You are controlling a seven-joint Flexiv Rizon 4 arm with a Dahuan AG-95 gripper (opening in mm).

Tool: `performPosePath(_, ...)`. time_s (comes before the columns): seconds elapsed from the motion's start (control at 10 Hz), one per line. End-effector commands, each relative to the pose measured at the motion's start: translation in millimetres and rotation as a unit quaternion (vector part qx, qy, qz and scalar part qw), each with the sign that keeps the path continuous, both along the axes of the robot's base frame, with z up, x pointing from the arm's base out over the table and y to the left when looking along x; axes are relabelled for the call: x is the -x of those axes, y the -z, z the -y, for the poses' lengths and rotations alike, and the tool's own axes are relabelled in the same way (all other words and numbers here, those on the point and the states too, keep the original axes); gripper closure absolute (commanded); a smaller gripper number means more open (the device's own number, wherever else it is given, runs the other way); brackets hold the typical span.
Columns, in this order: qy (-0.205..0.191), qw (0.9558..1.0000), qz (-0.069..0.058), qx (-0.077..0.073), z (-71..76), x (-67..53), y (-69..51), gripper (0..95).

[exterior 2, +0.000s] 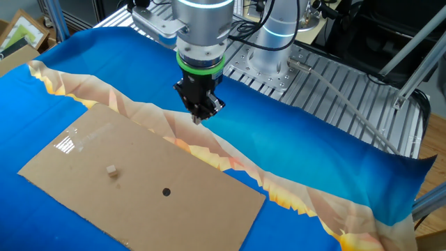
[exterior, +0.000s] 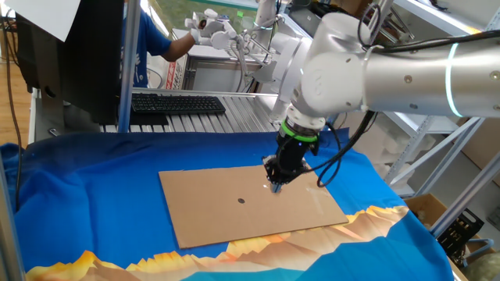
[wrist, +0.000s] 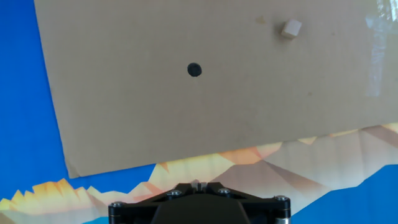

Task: Hold a small block with the gripper and sweep it from left to right on the table

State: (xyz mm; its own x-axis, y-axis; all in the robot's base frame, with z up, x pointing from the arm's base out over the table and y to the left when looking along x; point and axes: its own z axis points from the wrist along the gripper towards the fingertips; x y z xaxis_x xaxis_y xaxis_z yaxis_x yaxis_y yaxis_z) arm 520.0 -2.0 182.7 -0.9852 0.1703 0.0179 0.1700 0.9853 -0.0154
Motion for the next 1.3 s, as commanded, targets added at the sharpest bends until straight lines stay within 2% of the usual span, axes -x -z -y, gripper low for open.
performPosePath(0.1, 0.013, 0.9999, -0.009, 0.003, 4.5, -15.2, -1.6, 95.0)
performPosePath(0.3, 0.02, 0.9998, -0.009, 0.004, 10.2, -25.8, -1.3, 95.0)
performPosePath(0.6, 0.021, 0.9997, -0.004, 0.014, 29.9, -39.4, 3.0, 95.0)
performPosePath(0.8, 0.017, 0.9998, -0.005, 0.009, 42.9, -49.3, 5.0, 95.0)
performPosePath(1.1, 0.014, 0.9998, -0.009, 0.008, 46.4, -54.0, 7.2, 95.0)
performPosePath(1.2, 0.024, 0.9996, -0.007, 0.01, 46.5, -54.0, 7.2, 95.0)
performPosePath(1.3, 0.04, 0.9991, 0.0, 0.01, 48.1, -55.8, 6.8, 95.0)
